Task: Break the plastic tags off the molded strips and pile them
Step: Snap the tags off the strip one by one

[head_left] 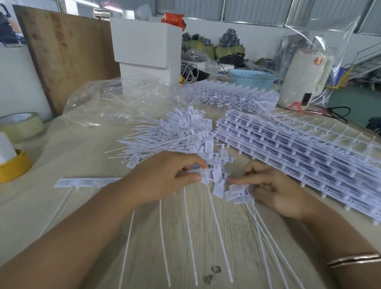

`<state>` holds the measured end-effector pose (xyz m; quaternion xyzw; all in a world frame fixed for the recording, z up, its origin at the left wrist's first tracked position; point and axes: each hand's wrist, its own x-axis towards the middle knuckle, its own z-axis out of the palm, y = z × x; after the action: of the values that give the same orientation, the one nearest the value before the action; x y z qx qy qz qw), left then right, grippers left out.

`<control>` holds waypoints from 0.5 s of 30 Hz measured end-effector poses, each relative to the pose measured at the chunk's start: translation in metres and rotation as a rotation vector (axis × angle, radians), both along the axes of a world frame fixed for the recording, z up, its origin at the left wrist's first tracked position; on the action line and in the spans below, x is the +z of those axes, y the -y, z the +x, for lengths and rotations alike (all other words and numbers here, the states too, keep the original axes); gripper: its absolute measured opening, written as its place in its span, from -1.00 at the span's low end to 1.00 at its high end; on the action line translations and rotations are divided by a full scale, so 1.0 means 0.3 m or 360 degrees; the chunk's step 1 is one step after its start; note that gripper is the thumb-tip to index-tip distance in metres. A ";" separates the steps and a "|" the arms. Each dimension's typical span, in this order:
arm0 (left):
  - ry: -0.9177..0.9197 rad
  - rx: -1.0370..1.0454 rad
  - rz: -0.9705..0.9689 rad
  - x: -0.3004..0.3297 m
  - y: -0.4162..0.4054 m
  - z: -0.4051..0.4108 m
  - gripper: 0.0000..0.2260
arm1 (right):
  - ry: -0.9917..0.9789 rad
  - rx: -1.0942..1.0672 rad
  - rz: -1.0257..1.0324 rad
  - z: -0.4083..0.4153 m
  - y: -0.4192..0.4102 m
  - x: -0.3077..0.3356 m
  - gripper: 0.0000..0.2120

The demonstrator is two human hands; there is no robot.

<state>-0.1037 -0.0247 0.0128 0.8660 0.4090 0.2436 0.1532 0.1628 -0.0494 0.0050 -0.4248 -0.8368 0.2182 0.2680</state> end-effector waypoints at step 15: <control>0.0326 -0.0027 -0.0163 -0.008 0.038 0.061 -0.81 | 0.0480 -0.0100 0.1279 -0.136 0.003 0.007 -0.74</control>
<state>-0.0853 -0.0361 0.0105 0.8310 0.3958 0.3081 0.2403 0.1219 -0.0503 0.0071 -0.3390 -0.8717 -0.1978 0.2934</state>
